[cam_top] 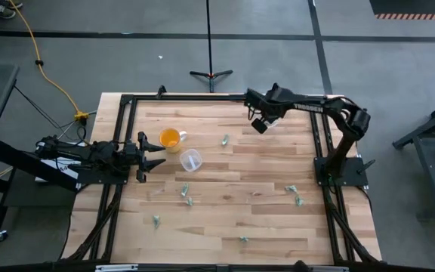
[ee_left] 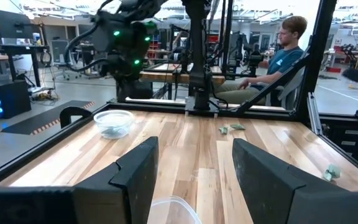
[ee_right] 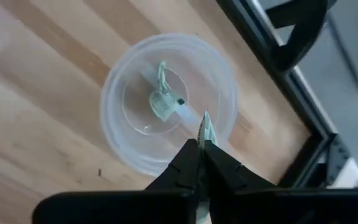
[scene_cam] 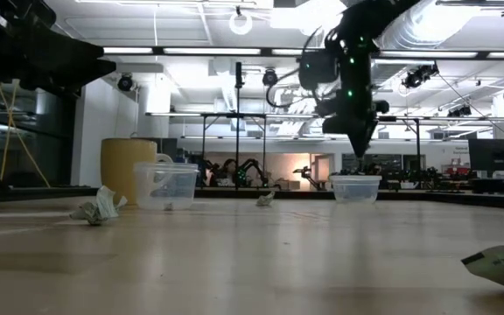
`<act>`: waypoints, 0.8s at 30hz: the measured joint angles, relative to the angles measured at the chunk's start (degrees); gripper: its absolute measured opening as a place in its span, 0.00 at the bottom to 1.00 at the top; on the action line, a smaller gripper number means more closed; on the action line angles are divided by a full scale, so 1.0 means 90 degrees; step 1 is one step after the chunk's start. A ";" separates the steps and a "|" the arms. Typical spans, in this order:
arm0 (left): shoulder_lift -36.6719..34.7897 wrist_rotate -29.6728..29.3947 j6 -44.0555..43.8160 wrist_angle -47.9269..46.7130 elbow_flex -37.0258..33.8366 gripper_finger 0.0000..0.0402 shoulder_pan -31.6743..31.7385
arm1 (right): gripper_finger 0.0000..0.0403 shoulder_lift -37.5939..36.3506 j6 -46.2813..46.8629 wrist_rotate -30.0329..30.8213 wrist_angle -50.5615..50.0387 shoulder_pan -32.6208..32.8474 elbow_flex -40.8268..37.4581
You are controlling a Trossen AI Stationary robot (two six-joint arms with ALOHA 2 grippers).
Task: Pick and place Stevia / Truvia into bins
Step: Put the stevia packet into the top transparent container
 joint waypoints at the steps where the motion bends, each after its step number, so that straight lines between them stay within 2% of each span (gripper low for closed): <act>1: 0.0000 0.0000 -0.0001 0.0000 0.0000 0.60 0.0001 | 0.03 0.0002 -0.0059 -0.0112 0.0053 -0.0105 -0.0051; 6: 0.0000 0.0000 -0.0002 0.0000 0.0000 0.60 0.0002 | 0.07 0.0002 -0.0278 -0.0583 0.0618 -0.0350 -0.0246; 11: 0.0000 0.0002 -0.0001 0.0000 0.0001 0.60 0.0000 | 0.12 0.0002 -0.0318 -0.0622 0.0804 -0.0326 -0.0281; 16: 0.0000 0.0002 0.0000 0.0000 0.0000 0.60 0.0000 | 0.23 0.0002 -0.0360 -0.0849 0.1294 -0.0054 -0.0281; 21: 0.0000 0.0005 0.0000 0.0000 0.0000 0.60 0.0000 | 0.37 0.0002 -0.0754 -0.0789 0.2180 0.0308 -0.0279; 24: 0.0000 0.0005 0.0000 0.0000 0.0000 0.60 0.0001 | 0.44 0.0002 -0.1320 -0.1839 0.2923 0.0522 -0.0279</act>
